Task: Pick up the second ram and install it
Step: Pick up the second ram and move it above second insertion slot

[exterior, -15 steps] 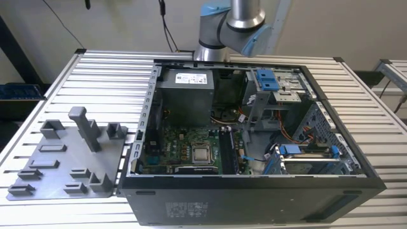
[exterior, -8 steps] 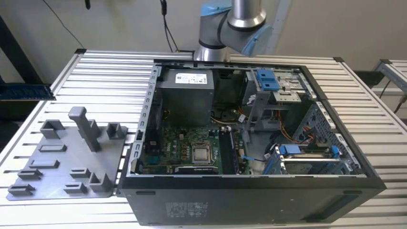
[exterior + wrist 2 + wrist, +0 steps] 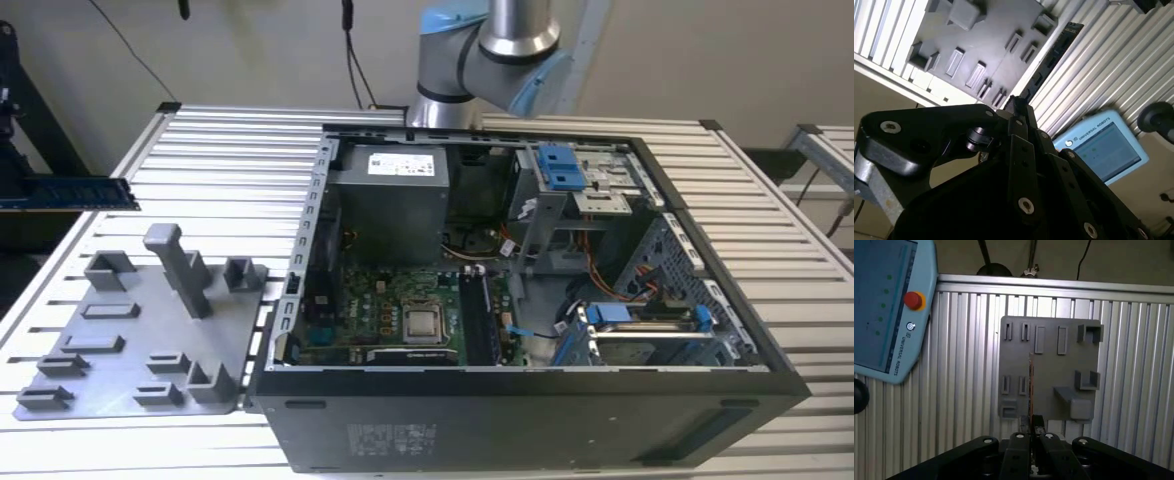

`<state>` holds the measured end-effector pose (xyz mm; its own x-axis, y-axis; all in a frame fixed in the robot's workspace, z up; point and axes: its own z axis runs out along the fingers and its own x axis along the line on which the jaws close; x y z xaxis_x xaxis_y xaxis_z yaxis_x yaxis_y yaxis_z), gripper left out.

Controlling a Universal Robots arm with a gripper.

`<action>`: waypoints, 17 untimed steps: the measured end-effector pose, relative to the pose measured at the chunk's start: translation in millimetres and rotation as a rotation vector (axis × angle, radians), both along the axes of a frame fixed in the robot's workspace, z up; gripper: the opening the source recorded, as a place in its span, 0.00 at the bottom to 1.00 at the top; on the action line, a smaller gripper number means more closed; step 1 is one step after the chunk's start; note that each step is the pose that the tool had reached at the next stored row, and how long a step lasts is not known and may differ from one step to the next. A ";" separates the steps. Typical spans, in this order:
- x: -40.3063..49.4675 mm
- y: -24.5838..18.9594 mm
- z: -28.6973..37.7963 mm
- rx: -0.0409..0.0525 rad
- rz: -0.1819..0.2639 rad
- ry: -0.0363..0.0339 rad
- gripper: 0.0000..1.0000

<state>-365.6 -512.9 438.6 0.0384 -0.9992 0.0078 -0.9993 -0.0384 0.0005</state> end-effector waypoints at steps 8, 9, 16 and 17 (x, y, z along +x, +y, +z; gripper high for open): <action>19.3 0.0 0.0 0.0000 0.000 0.0031 0.14; 21.6 0.0 0.0 0.0000 0.000 0.0035 0.14; 39.1 0.0 0.0 0.0000 0.000 0.0063 0.14; 41.8 0.0 0.0 0.0000 0.000 0.0066 0.14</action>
